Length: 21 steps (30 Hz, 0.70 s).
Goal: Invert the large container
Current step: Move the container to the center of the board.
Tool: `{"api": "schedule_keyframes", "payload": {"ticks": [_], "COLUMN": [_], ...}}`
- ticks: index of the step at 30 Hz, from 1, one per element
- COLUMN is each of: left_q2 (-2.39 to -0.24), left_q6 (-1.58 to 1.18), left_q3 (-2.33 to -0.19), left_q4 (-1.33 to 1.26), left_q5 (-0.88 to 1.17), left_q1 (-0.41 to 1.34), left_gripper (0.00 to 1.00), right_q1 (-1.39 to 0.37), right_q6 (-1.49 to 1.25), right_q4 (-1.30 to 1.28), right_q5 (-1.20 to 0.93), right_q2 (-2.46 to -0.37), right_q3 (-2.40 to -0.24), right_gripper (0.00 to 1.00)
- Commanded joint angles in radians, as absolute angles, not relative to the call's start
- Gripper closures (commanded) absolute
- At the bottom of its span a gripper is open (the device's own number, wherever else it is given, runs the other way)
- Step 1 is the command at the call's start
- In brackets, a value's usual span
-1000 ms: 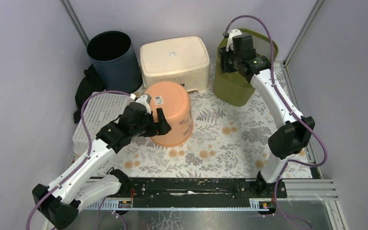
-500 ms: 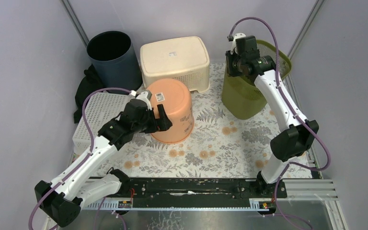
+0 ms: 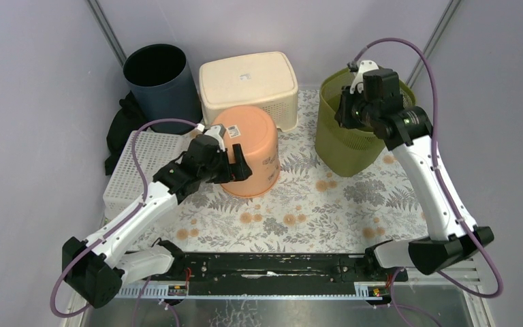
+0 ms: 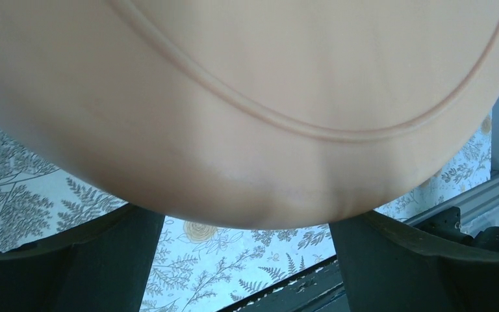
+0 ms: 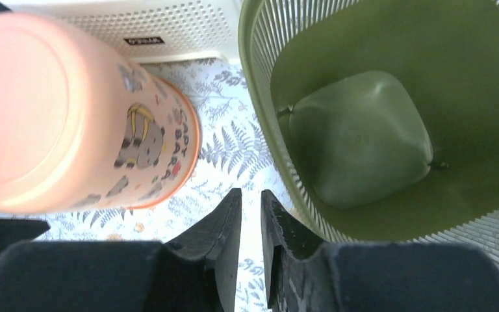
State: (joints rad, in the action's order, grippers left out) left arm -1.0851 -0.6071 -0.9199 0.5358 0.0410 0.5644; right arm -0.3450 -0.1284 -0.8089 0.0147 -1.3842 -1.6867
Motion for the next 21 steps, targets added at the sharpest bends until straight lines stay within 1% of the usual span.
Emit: {"api": "schedule_keyframes", "payload": {"ticks": [1,2,4,6,9,15,18,21], "left_q2": [-1.117,-1.118,-1.109,-1.090,-1.047,-0.936,-0.887,-0.849], "left_q6": [-0.580,-0.582,-0.586,-0.592,-0.598,-0.598,-0.598,-0.603], "left_q3": [-0.921,-0.919,-0.918,-0.919,-0.927,-0.972,-0.986,-0.991], "left_q4": [0.394,0.391,0.389,0.396,0.431,0.556,0.611,0.660], "left_q5": [0.113,0.121,0.139,0.158,0.180,0.157,0.121,0.057], "left_q1": [0.559,0.558,0.560,0.560,0.561,0.562,0.561,0.561], "left_gripper": [0.00,0.00,0.00,0.00,0.00,0.00,0.00,0.00], "right_q1": [-0.356,-0.356,-0.357,-0.357,-0.357,-0.357,-0.357,-0.357], "right_q6": [-0.150,-0.147,-0.142,-0.133,-0.119,-0.104,-0.115,-0.129], "right_q4": [-0.841,-0.843,-0.841,-0.832,-0.836,-0.855,-0.795,-0.784], "right_q5": [0.004,0.011,0.032,0.046,0.069,0.108,0.052,0.011], "right_q2": [-1.316,-1.310,-1.310,-1.315,-1.346,-1.404,-1.357,-1.343], "right_q3": [-1.610,-1.601,-1.596,-1.600,-1.623,-1.672,-1.657,-1.686], "right_gripper": [0.74,0.68,0.53,0.43,0.40,0.40,0.41,0.40]}}
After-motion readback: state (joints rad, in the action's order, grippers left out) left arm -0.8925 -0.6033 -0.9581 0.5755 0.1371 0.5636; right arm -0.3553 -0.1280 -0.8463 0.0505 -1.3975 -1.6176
